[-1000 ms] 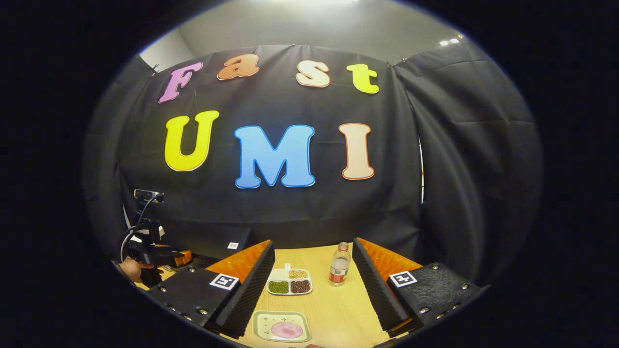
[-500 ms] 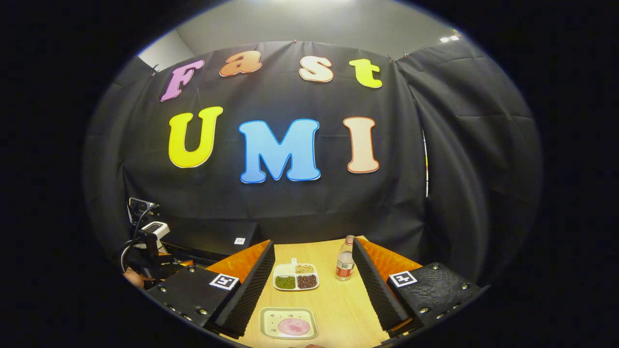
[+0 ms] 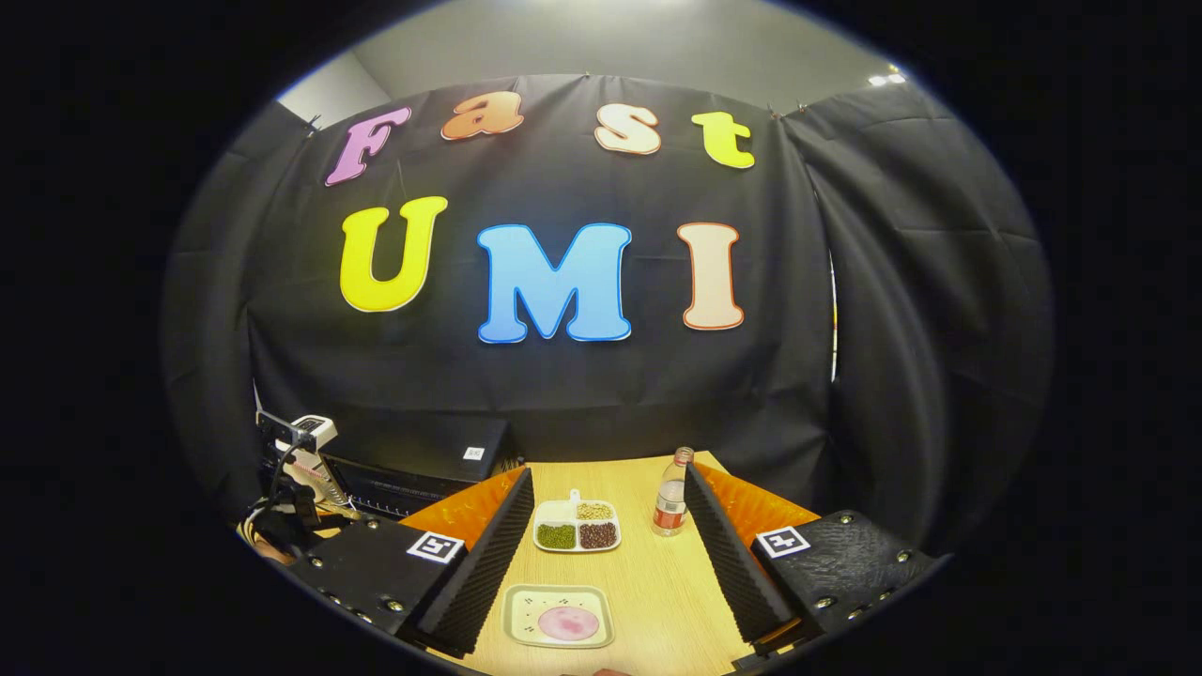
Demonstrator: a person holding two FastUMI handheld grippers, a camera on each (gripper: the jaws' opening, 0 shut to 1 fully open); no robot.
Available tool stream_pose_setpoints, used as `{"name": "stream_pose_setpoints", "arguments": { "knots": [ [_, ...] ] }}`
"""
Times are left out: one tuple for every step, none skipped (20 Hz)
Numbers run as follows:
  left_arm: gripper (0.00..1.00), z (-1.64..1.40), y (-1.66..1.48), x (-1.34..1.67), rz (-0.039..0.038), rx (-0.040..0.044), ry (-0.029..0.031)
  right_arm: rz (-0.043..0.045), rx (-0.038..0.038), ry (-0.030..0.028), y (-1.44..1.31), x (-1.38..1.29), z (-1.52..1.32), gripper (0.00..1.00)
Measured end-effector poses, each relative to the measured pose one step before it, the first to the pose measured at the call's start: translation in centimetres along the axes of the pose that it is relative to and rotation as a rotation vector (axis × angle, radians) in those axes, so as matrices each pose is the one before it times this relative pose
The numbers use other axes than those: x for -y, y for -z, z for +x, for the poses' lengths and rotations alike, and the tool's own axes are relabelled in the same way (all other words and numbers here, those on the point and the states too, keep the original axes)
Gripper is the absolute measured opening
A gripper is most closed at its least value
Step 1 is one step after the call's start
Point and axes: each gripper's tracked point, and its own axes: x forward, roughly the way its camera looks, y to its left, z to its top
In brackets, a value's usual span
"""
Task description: Open the electric oven with the left hand, put the food in, and close the electric oven.
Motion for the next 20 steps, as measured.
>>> {"name": "stream_pose_setpoints", "arguments": {
  "knots": [
    [0.97,-0.037,0.629,0.116,-0.00146,-0.00409,0.00276,-0.00299,-0.00626,-0.00001,0.249,-0.03,-0.076,0.98],
    [1.0,0.02,0.795,0.07,-0.00451,-0.0097,0.00375,-0.0022,-0.00733,-0.00054,0.147,-0.084,-0.053,0.98],
    [0.97,0.09,0.634,-0.139,0.00006,-0.01264,-0.00009,-0.00195,-0.00573,0.00028,0.21,-0.035,-0.154,0.98],
    [1.0,0.235,0.761,-0.005,-0.00264,-0.01969,0.00561,-0.00209,-0.00592,-0.00151,0.167,-0.142,-0.053,0.98],
    [1.0,0.425,0.463,-0.118,-0.00191,-0.01728,0.00026,-0.00246,-0.00557,-0.00182,0.28,-0.122,-0.002,0.98],
    [1.0,-0.238,0.105,-0.347,0.00441,-0.00403,-0.00798,-0.00275,-0.00592,-0.00196,0.127,-0.171,-0.053,0.98],
    [1.0,-0.25,-0.487,-0.19,0.00148,0.01509,-0.00256,-0.00151,-0.0048,-0.00361,0.21,-0.131,0.0,0.98],
    [1.0,-0.585,-0.577,-0.02,-0.00212,0.02902,-0.0026,0.00239,-0.01218,-0.00782,0.307,-0.091,0.09,0.98],
    [0.98,-0.81,-1.49,-0.048,-0.00412,0.04162,-0.00023,0.00622,-0.01858,-0.00774,0.598,-0.077,0.229,0.98],
    [0.98,-1.083,-2.018,0.001,-0.0098,0.05243,0.00615,0.00833,-0.02379,-0.00315,0.602,0.248,0.331,0.98],
    [0.98,-1.141,-2.615,0.211,-0.00957,0.06195,0.00598,0.00801,-0.03175,-0.00676,0.847,0.143,0.525,0.98],
    [0.98,-1.024,-2.83,0.176,-0.00668,0.06287,0.00184,0.00734,-0.03529,-0.00666,0.898,0.276,0.625,0.97],
    [1.0,-0.997,-2.829,0.092,-0.00777,0.05794,0.00024,0.00421,-0.03115,-0.01071,0.795,0.265,0.653,0.98],
    [1.0,-1.148,-2.738,0.143,-0.01456,0.05826,0.00333,0.00309,-0.0391,-0.01652,0.915,0.233,0.879,0.98],
    [1.0,-1.029,-2.745,0.282,-0.01725,0.05623,0.00307,0.00624,-0.04863,-0.02253,1.206,0.096,0.904,0.98],
    [0.97,-0.973,-2.357,0.251,-0.01852,0.05885,0.00131,0.00725,-0.05099,-0.02607,1.101,0.138,1.053,0.98],
    [0.97,-0.981,-2.502,0.08,-0.01677,0.04652,0.0026,0.00549,-0.05611,-0.02569,1.321,0.188,0.99,0.98],
    [0.97,-1.195,-2.502,0.058,-0.02032,0.05038,0.00344,0.00167,-0.0601,-0.02197,1.262,0.382,1.105,0.98],
    [1.0,-0.773,-2.129,0.137,-0.01578,0.04009,0.00318,0.00111,-0.05897,-0.01714,0.938,0.201,0.925,0.98],
    [1.0,-0.605,-1.409,0.09,-0.01195,0.03347,0.00356,-0.00209,-0.0554,-0.01228,1.118,0.356,0.986,0.98]
  ]
}}
